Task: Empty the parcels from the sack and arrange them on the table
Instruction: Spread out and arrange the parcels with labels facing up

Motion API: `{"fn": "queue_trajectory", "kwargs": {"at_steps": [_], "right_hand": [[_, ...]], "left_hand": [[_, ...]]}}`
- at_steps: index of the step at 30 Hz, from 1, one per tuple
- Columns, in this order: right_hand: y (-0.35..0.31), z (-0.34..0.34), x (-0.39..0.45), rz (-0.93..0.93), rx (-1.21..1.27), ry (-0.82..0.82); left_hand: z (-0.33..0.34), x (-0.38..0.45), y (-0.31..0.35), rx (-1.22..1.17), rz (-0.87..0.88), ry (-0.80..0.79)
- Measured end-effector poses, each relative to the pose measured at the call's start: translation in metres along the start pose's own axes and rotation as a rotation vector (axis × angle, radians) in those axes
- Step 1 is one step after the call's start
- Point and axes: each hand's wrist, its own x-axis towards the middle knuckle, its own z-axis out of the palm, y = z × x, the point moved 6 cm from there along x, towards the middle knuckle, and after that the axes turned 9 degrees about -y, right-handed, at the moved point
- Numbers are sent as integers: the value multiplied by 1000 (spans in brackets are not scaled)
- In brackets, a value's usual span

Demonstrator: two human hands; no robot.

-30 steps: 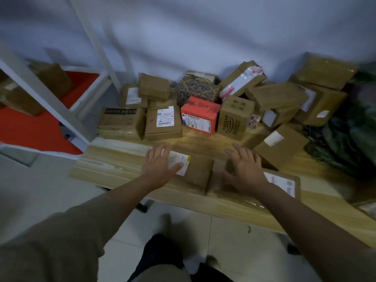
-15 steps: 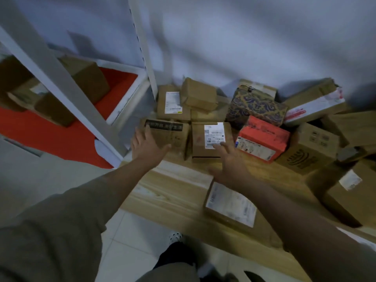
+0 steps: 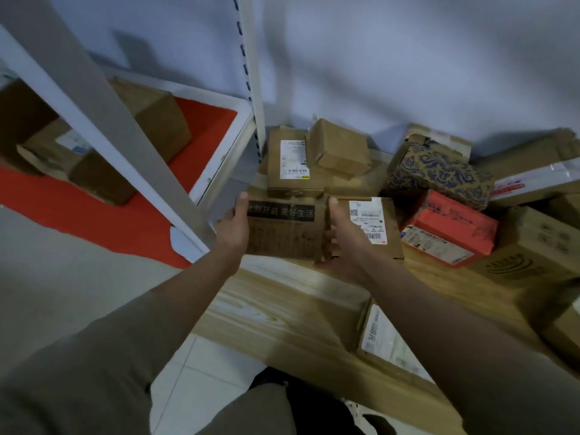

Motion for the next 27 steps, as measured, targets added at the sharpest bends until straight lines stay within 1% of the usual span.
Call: {"fn": "queue_trajectory", "kwargs": {"at_steps": [2, 4, 6, 10, 13, 15, 16, 18, 20, 21, 24, 26, 27], "right_hand": [[9, -7, -1, 38, 41, -4], [19, -9, -5, 56, 32, -21], [26, -9, -8, 36, -1, -15], [35, -13, -12, -36, -170, 9], [45, -21, -19, -72, -321, 41], [49, -22, -24, -102, -361, 44], [50, -21, -27, -109, -352, 33], [54, -19, -29, -124, -337, 7], [59, -14, -30, -121, -383, -23], [62, -11, -30, -99, -414, -37], [76, -3, -28, 33, -466, -59], [84, 5, -27, 81, -431, -75], [87, 8, -27, 85, -412, -75]], "left_hand": [[-8, -15, -3, -99, 33, 53], [-14, -21, -9, -140, 73, 91], [-18, -27, -15, -91, 104, 78], [-24, -38, -19, -39, 182, 67], [-25, -48, -23, -19, 222, 22], [-26, -59, -26, 7, 238, 36], [-29, -64, -27, 20, 238, 62], [-34, -67, -34, -61, 202, 97], [-36, -72, -43, -122, 155, 122], [-39, -73, -47, -91, 131, 145], [-43, -75, -64, 151, 31, 218], [-42, -75, -74, 186, -3, 206], [-42, -76, -76, 213, 11, 205]]}}
